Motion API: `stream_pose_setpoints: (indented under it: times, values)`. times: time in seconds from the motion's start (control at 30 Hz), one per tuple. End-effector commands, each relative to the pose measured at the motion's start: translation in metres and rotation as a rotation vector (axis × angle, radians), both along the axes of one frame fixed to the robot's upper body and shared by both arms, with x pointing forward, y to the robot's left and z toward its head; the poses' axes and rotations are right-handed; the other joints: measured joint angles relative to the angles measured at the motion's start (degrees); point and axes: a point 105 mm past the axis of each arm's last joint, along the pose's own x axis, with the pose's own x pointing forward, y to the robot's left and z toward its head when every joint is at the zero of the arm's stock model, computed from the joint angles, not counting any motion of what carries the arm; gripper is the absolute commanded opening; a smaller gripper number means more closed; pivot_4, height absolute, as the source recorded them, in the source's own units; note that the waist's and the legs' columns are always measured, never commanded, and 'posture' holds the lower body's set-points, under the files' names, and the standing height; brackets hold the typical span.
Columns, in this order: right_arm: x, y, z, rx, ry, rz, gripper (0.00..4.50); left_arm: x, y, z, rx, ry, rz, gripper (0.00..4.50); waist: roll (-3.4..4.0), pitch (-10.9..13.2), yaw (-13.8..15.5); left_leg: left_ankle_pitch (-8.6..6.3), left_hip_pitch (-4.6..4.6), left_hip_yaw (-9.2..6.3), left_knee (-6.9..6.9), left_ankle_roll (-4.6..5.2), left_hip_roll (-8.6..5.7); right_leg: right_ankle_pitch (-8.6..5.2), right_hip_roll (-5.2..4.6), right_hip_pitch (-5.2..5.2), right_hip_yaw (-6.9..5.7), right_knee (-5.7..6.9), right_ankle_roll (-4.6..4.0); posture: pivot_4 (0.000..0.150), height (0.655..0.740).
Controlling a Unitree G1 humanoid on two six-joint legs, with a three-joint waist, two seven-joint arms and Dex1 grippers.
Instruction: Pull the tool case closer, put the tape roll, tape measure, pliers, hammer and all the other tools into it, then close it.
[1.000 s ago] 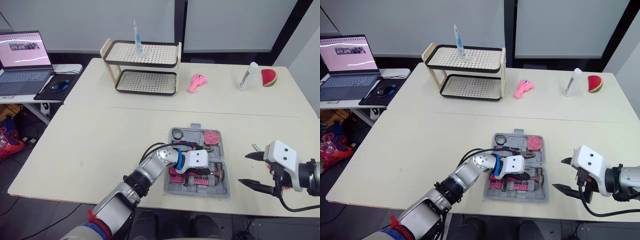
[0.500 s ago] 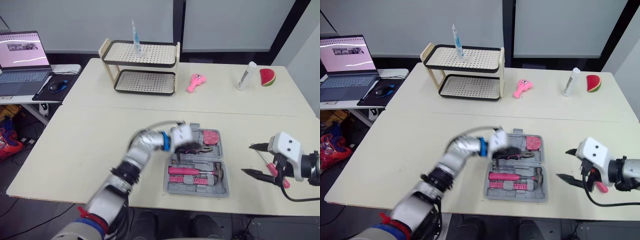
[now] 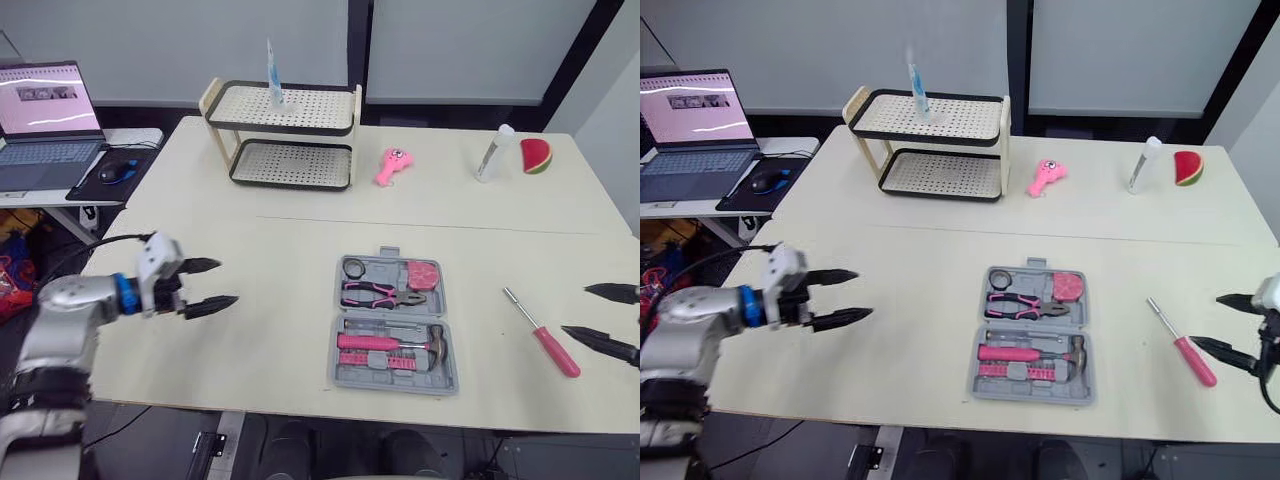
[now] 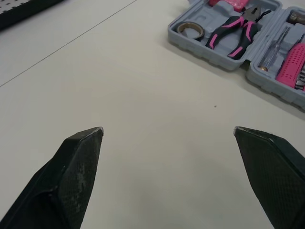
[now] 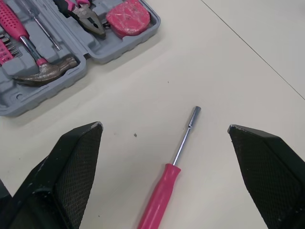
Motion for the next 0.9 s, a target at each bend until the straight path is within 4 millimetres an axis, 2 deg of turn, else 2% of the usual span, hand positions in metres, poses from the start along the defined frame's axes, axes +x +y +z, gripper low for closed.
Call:
stream_pose_setpoints:
  times: [0.03,0.23,0.4,0.53,0.63,0.7,0.8,0.9]
  values:
    - [-0.006,-0.016,0.004,-0.010,-0.027,-0.048,4.50,-0.008,0.020,0.011,0.007,-0.065,0.093,4.47,0.00,0.00,-0.12,-0.02,0.03,0.02,-0.02,0.03,0.00,0.00,0.00,0.01,0.03,0.00,0.00,0.150,0.7400]
    - [-0.010,-0.034,-0.010,-0.018,0.002,-0.102,4.50,-0.010,0.029,0.002,0.009,-0.080,0.170,4.47,0.01,0.00,-0.26,-0.03,0.04,0.07,-0.02,0.04,0.00,0.00,0.00,0.00,0.05,0.01,0.00,0.150,0.7400]
    - [-0.006,-0.044,-0.008,-0.039,-0.028,-0.142,4.50,-0.007,0.027,0.003,0.003,-0.092,0.176,4.47,0.01,0.00,-0.87,-0.02,0.04,0.09,-0.04,0.04,0.01,0.00,0.00,-0.01,0.05,0.03,0.00,0.150,0.7400]
    - [-0.009,-0.052,-0.011,-0.066,-0.022,-0.164,4.50,-0.003,0.019,0.008,-0.002,-0.113,0.159,4.47,0.01,0.00,-0.97,-0.02,0.06,0.09,-0.06,0.04,0.02,0.00,0.01,-0.02,0.04,0.03,0.00,0.150,0.7400]
    - [-0.009,-0.055,-0.010,-0.067,-0.021,-0.175,4.50,0.009,0.004,0.026,-0.013,-0.169,0.111,4.47,0.00,0.00,-0.83,-0.02,0.04,0.11,-0.06,0.03,0.01,0.00,0.01,-0.02,0.04,0.03,0.00,0.150,0.7400]
    - [-0.008,-0.050,-0.010,-0.070,-0.009,-0.164,4.50,0.019,-0.016,0.044,-0.030,-0.212,0.038,4.47,0.00,0.00,-0.72,-0.02,0.04,0.11,-0.05,0.03,0.00,0.00,0.01,0.00,0.04,0.03,0.00,0.150,0.7400]
    - [-0.003,-0.037,-0.010,-0.048,0.012,-0.142,4.50,0.030,-0.064,0.071,-0.062,-0.273,-0.137,4.47,0.00,0.00,-0.50,0.03,-0.02,0.09,-0.01,-0.05,-0.03,0.00,0.01,0.01,0.00,0.02,0.00,0.150,0.7400]
    - [0.002,-0.028,-0.015,-0.052,0.028,-0.124,4.50,0.030,-0.117,0.090,-0.099,-0.313,-0.317,4.47,0.01,-0.01,-0.74,0.12,-0.06,0.20,0.02,-0.21,-0.04,0.00,0.07,0.01,0.01,0.00,0.00,0.150,0.7400]
